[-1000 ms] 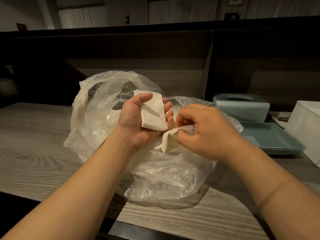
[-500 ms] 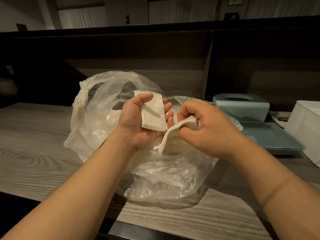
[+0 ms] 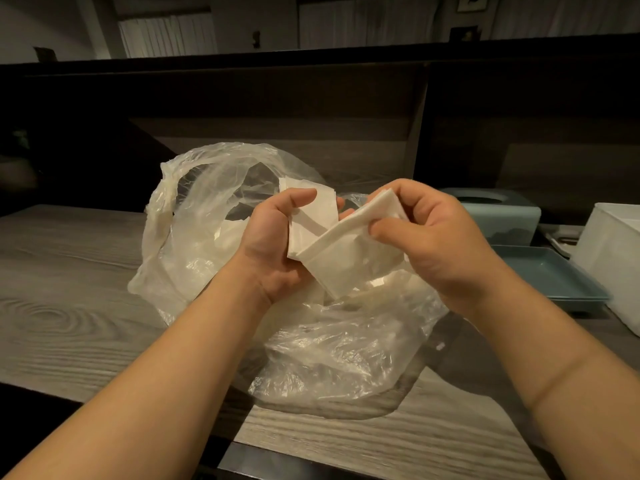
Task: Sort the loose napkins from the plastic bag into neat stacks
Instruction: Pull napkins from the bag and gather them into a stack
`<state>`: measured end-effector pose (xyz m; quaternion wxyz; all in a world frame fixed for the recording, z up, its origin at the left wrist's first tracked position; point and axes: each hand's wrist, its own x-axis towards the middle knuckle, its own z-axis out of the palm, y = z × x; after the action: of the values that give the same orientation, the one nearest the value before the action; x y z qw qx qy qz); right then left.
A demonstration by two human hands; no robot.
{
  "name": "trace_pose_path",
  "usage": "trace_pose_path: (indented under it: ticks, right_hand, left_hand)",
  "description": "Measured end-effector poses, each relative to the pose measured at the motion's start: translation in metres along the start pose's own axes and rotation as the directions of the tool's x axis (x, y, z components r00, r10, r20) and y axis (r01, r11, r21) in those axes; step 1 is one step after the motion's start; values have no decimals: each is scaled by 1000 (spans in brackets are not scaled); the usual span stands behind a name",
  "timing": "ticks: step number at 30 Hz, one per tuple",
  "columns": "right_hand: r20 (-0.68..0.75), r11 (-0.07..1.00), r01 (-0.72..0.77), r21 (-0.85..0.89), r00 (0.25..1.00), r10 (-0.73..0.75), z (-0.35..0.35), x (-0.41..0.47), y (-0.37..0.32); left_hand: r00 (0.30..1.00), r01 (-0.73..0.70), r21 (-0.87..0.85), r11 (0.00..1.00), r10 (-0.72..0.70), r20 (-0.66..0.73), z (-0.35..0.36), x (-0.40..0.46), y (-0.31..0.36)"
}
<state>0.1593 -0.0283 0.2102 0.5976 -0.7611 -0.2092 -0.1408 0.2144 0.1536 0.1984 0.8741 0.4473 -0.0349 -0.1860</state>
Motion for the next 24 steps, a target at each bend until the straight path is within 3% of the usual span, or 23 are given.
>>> trace_pose_path:
  ticks: [4, 7, 9, 12, 15, 19, 24]
  right_hand:
    - [-37, 1000, 14, -22, 999, -15, -2, 1, 3]
    - [-111, 971, 103, -217, 985, -129, 0, 2, 5]
    - [-125, 956, 146, -256, 975, -182, 2, 2, 3]
    - [-150, 982, 88, -168, 982, -114, 0, 3, 5]
    - [-218, 978, -3, -209, 975, -44, -3, 8, 13]
    - [-320, 971, -18, -238, 945, -61, -5, 10, 12]
    - [-262, 978, -55, -200, 965, 0, -4, 7, 9]
  left_hand:
    - [992, 53, 164, 985, -71, 108, 5, -6, -4]
    - [987, 64, 263, 963, -100, 125, 7, -8, -6]
    - [986, 66, 291, 954, -107, 127, 8, -9, -7]
    - [986, 71, 308, 949, -113, 122, 8, -10, -7]
    - [987, 68, 312, 948, -109, 117, 8, -10, -6]
    - [991, 38, 278, 960, -72, 111, 8, -9, -6]
    - [994, 44, 265, 963, -69, 85, 9, -9, -6]
